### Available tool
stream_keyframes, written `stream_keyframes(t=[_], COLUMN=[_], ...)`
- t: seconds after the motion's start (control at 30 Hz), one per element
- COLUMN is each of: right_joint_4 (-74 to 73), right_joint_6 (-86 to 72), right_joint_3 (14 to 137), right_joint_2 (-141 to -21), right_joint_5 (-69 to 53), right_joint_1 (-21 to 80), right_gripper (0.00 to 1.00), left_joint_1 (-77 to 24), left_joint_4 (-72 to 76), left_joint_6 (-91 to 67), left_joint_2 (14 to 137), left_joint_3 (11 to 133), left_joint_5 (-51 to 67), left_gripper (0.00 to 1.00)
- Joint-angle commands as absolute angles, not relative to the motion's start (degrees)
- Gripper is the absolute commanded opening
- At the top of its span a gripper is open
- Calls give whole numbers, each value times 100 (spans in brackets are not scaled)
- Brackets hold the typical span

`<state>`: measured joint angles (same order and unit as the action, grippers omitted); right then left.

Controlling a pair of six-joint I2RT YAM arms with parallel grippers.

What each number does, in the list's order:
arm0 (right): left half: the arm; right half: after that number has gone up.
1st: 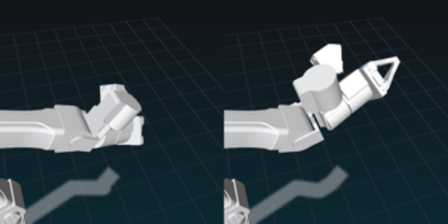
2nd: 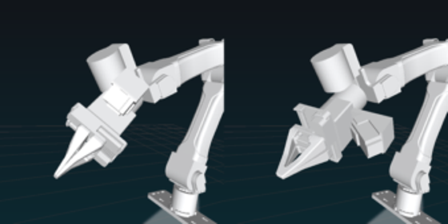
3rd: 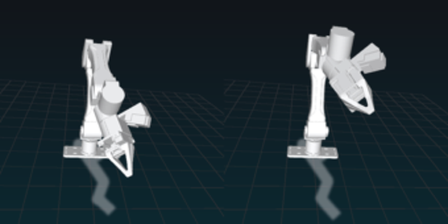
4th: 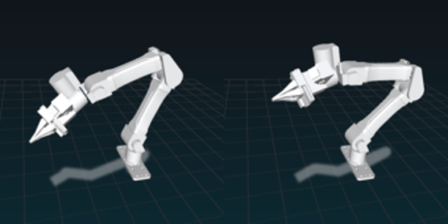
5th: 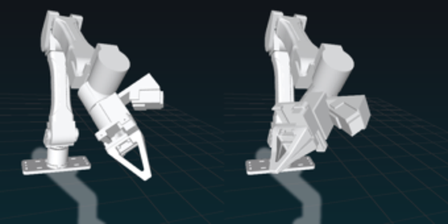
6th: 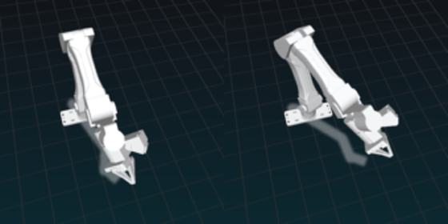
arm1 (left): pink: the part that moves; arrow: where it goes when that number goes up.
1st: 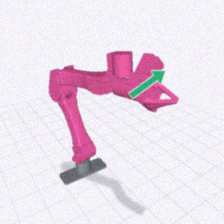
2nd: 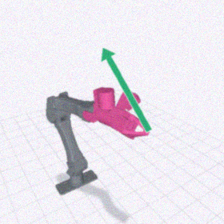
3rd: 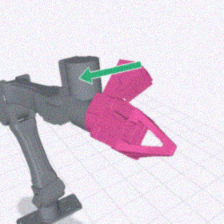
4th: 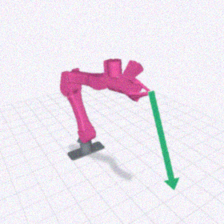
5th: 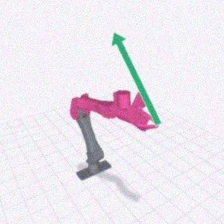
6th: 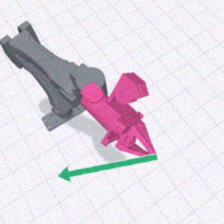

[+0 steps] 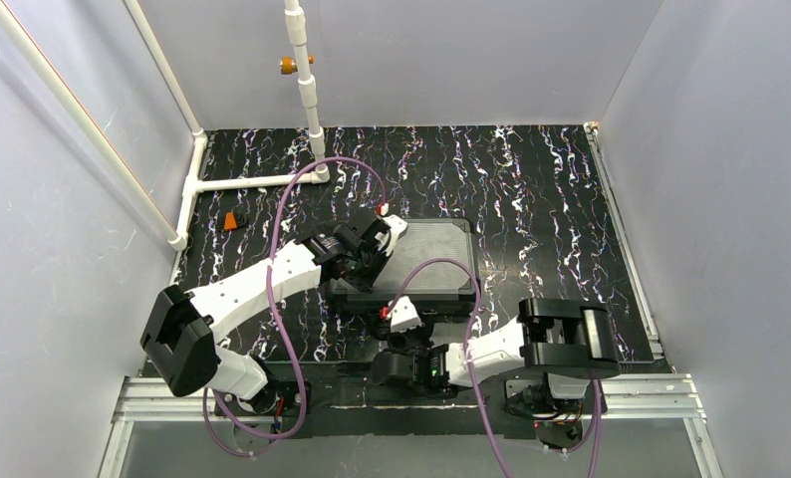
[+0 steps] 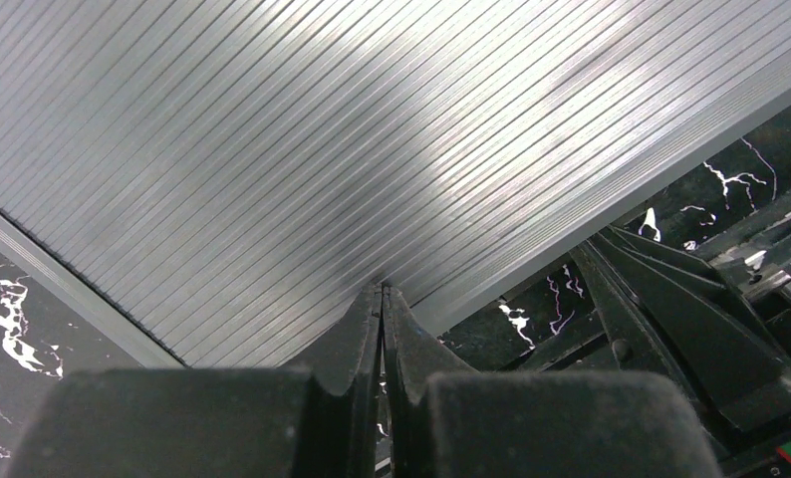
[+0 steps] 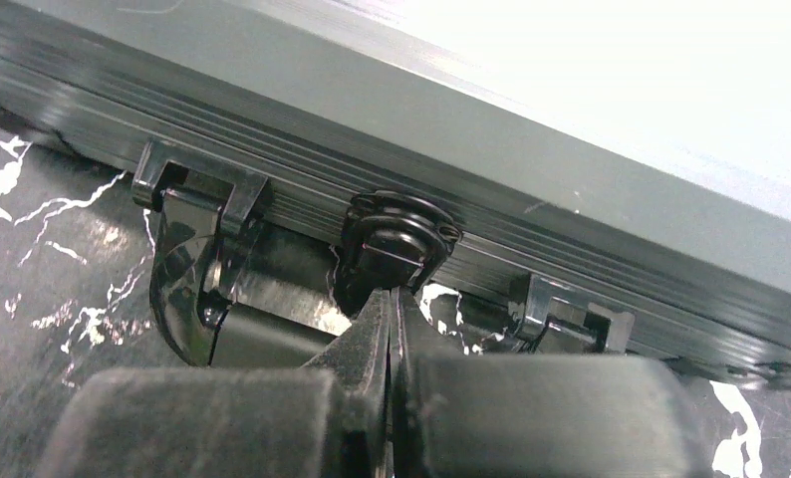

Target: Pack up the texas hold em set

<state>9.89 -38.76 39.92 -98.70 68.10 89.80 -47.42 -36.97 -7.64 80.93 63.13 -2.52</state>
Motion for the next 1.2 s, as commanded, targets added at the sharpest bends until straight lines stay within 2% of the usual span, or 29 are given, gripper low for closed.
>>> stream_keyframes(t=[0.0, 0.2, 0.6, 0.9, 0.97, 1.07, 1.17], right_joint_4=[909, 511, -202, -883, -1047, -1270, -1268], right_joint_6=[-4327, -4405, -3288, -2667, -2556, -2427, -2231], right_joint_3=[3819, 3868, 3794, 4210, 4374, 4666, 4864], right_joint_2=[-10693, -10261, -7386, -6318, -6287, -6326, -6319], right_joint_5=[6567, 6612, 5810, 5486, 5451, 5377, 5261], right_joint_1=[8710, 8718, 8754, 8754, 8739, 8677, 8567], right_gripper=[1, 1, 2, 34, 41, 57, 69], left_joint_1=[-4782, -4786, -4751, -4757, -4756, -4755, -4757], left_joint_4=[-4430, -4430, -4308, -4131, -4148, -4178, -4253], left_joint_6=[-762, -765, -806, -943, -974, -983, -1011], left_joint_2=[8262, 8229, 7605, 7080, 6934, 6690, 6447], left_joint_3=[6015, 6019, 6029, 6258, 6337, 6397, 6438], left_joint_5=[-235, -275, -622, -1035, -1100, -1144, -1191], left_gripper=[0, 0, 0, 0, 17, 38, 65])
